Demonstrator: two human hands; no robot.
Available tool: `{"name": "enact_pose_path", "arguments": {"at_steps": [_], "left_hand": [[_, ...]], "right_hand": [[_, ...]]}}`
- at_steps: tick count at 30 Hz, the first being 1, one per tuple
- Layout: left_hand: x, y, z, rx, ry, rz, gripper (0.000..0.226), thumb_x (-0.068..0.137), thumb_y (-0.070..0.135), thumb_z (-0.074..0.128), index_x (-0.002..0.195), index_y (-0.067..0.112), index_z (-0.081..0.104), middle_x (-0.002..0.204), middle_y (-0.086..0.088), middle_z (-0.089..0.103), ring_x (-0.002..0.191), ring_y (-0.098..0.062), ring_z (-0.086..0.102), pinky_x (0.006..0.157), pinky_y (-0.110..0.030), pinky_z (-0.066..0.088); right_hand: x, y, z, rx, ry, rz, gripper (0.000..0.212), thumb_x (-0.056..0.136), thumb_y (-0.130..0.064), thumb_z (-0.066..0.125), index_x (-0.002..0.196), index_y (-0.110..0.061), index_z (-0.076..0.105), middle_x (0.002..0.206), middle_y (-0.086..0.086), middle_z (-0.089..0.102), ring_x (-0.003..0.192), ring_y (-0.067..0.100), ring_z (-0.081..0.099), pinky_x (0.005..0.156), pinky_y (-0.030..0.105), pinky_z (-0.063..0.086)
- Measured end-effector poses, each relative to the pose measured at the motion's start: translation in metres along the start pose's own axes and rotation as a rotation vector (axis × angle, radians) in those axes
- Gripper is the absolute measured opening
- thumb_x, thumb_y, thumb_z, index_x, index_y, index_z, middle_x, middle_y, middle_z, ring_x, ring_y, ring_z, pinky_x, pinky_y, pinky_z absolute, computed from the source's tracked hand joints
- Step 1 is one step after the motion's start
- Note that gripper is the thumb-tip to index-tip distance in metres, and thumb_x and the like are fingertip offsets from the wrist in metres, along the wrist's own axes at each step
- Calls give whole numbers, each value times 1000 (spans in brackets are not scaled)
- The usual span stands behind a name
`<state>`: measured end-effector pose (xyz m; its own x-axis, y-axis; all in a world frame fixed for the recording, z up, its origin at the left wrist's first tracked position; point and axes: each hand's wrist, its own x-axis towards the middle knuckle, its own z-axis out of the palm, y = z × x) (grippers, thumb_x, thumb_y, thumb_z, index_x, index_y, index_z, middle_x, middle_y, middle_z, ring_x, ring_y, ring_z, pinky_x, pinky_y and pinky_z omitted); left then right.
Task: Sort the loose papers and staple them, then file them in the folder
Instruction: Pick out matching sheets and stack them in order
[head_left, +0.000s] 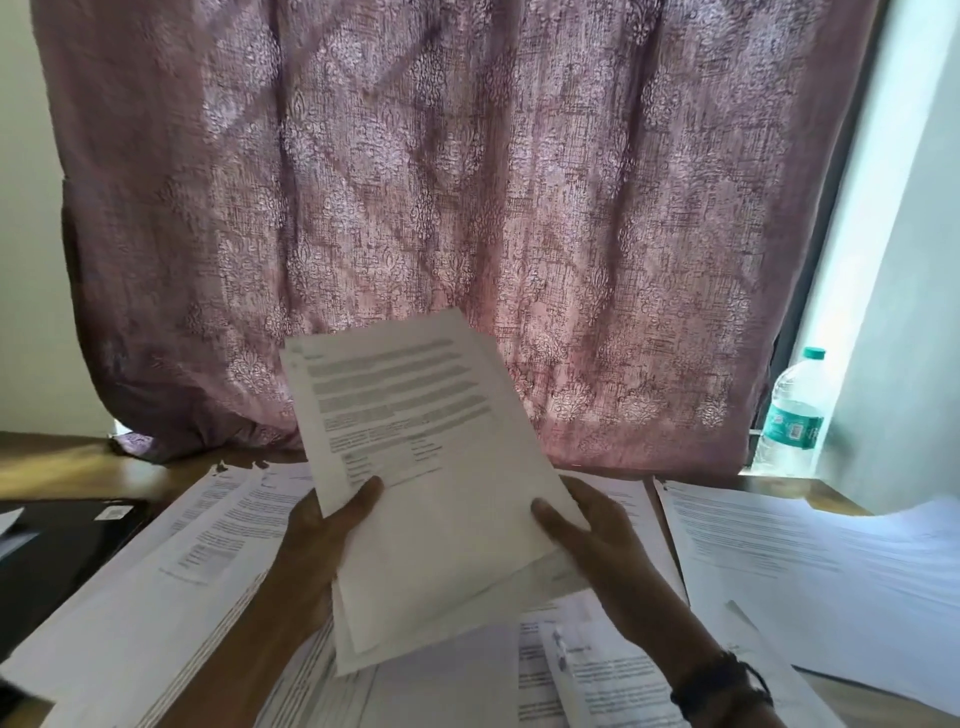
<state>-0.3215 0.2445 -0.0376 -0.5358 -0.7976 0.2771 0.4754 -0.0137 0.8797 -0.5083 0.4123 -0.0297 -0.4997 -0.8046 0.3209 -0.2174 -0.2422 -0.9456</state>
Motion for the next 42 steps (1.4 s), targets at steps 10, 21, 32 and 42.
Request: {"name": "enact_pose_path", "arguments": {"at_steps": [10,21,32,42], "left_hand": [[3,-1,-3,12,-107,36,78,49,50,89,120,27,64,122,-2,67,112,-23,64,91,-41,52],[6,-1,-13,95,-144,-69,93,31,55,92,114,21,67,111,0,72,99,-15,69,70,-22,58],[6,-5,-18,111,44,-162,26,89,7,61,110,20,65,96,5,72,83,-16,67,64,-29,51],[13,-11,-23,84,52,-193,21,87,9,63,104,22,67,99,-1,72,90,-25,66,67,-32,50]], "right_hand": [[4,25,2,-258,60,-79,39,91,-25,64,128,-18,55,116,-7,69,102,5,67,84,28,58],[0,19,-1,-117,-53,-12,36,92,-9,63,127,-15,57,114,-4,71,102,15,68,77,28,58],[10,40,-84,-1192,375,312,53,95,-49,49,137,-16,49,135,3,59,122,23,56,100,37,44],[37,47,-74,-1313,186,504,67,80,-64,63,119,-9,55,126,13,54,118,33,49,92,39,46]]}}
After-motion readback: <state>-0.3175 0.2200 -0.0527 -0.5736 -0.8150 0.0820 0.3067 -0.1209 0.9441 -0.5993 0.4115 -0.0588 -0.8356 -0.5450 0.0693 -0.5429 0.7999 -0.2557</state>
